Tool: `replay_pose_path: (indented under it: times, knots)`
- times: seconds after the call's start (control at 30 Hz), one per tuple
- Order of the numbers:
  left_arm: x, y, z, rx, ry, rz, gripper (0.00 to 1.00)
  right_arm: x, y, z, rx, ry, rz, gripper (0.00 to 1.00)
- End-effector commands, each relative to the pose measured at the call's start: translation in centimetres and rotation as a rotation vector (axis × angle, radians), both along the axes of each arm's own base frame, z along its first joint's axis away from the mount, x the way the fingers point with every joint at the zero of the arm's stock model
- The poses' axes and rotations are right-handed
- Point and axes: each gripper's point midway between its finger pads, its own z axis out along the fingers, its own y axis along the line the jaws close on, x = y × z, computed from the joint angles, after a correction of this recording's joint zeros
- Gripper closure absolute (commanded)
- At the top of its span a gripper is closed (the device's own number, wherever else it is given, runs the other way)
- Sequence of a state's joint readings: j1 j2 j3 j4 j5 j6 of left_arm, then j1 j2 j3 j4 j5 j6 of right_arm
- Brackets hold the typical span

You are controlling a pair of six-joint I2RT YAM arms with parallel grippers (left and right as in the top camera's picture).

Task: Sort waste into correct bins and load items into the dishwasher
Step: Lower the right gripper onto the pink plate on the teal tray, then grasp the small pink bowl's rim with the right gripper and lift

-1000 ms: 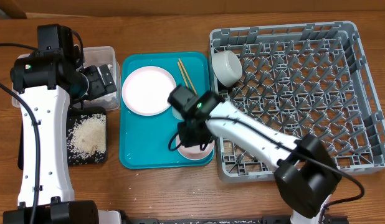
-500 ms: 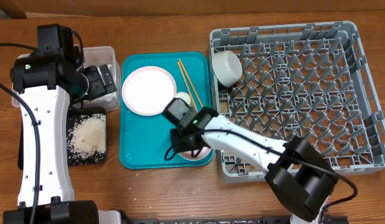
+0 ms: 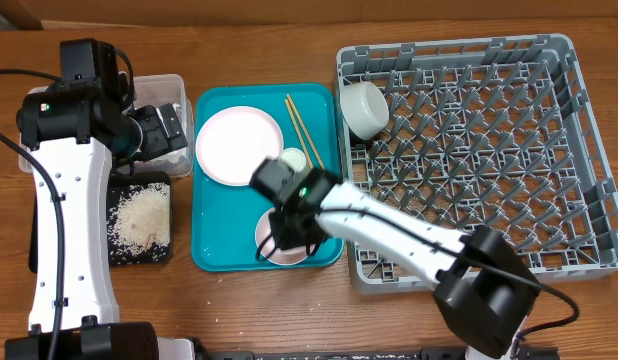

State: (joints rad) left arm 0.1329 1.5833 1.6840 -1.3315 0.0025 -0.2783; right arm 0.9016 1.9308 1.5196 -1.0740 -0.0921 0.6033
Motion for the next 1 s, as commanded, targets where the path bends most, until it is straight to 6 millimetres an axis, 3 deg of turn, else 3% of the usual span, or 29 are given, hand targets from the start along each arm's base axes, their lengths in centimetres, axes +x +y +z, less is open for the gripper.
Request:
replay_pose_path:
  times: [0.0,0.13,0.3,0.6,0.77,0.97]
  knots:
    - [0.1,0.3,0.4,0.014,-0.012,-0.001,0.00,3.3,-1.1,3.9,-0.020,-0.135,-0.043,0.57]
    - [0.1,0.3,0.4,0.014,-0.012,-0.001,0.00,4.1,-2.7,3.0,-0.071,-0.143,-0.071,0.53]
    - [0.1,0.3,0.4,0.014,-0.012,-0.001,0.00,3.6,-3.4,-0.6,-0.127,-0.094,-0.071,0.53]
    - [0.1,0.3,0.4,0.014,-0.012,-0.001,0.00,2.4,-4.3,-3.9,-0.143,-0.051,-0.072,0.54]
    - [0.1,0.3,0.4,0.014,-0.012,-0.001,0.00,1.9,-4.4,-4.6,-0.139,-0.035,-0.074,0.69]
    - [0.1,0.3,0.4,0.014,-0.012,-0.001,0.00,2.0,-4.3,-4.6,-0.133,-0.035,-0.075,0.96]
